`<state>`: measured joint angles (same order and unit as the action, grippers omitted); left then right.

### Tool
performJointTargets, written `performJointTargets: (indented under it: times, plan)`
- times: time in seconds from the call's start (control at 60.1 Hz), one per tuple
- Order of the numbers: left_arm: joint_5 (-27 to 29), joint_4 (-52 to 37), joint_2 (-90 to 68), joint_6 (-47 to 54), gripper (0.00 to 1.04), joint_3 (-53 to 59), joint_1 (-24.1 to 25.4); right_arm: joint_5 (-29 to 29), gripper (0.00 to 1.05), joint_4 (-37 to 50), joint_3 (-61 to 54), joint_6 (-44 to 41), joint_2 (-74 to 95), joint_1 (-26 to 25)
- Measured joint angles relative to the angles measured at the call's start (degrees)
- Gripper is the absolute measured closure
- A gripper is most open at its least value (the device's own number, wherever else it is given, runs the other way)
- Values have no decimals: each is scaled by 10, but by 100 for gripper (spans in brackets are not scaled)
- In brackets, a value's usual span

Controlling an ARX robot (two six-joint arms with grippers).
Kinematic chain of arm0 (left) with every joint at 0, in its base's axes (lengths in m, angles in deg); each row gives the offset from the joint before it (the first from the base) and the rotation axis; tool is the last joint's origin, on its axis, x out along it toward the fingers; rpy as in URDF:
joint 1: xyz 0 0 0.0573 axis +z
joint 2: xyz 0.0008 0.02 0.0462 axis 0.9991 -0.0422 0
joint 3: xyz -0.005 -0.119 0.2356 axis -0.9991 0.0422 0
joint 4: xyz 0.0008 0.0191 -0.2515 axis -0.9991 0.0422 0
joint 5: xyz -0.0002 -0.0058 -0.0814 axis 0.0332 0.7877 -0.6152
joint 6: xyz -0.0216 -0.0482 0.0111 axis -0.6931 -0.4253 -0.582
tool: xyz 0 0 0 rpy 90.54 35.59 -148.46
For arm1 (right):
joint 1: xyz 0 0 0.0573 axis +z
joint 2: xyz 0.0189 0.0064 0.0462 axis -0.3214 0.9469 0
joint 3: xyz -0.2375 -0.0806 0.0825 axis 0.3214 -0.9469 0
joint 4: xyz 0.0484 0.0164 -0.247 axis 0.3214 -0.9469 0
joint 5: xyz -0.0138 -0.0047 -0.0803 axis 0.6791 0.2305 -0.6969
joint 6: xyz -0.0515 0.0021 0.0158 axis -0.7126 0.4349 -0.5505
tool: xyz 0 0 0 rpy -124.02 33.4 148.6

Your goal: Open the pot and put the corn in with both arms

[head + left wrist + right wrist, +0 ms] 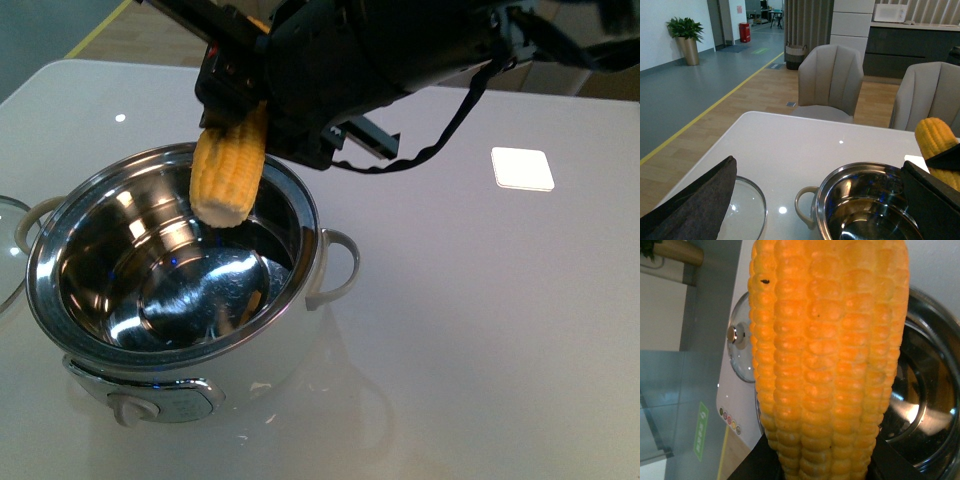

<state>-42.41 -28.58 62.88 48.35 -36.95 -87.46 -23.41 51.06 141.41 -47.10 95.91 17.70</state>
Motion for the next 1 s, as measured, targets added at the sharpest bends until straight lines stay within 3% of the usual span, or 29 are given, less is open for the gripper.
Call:
performJointTargets:
  times: [0.449, 0.898, 0.998]
  plan:
    - [0, 0, 0, 0, 7, 0, 0, -1, 82, -4, 8, 19, 74, 26]
    - [0, 0, 0, 0, 7, 0, 0, 11, 10, 32, -23, 33, 66, 13]
    - [0, 0, 0, 0, 7, 0, 0, 15, 9, 59, -61, 41, 33, -2]
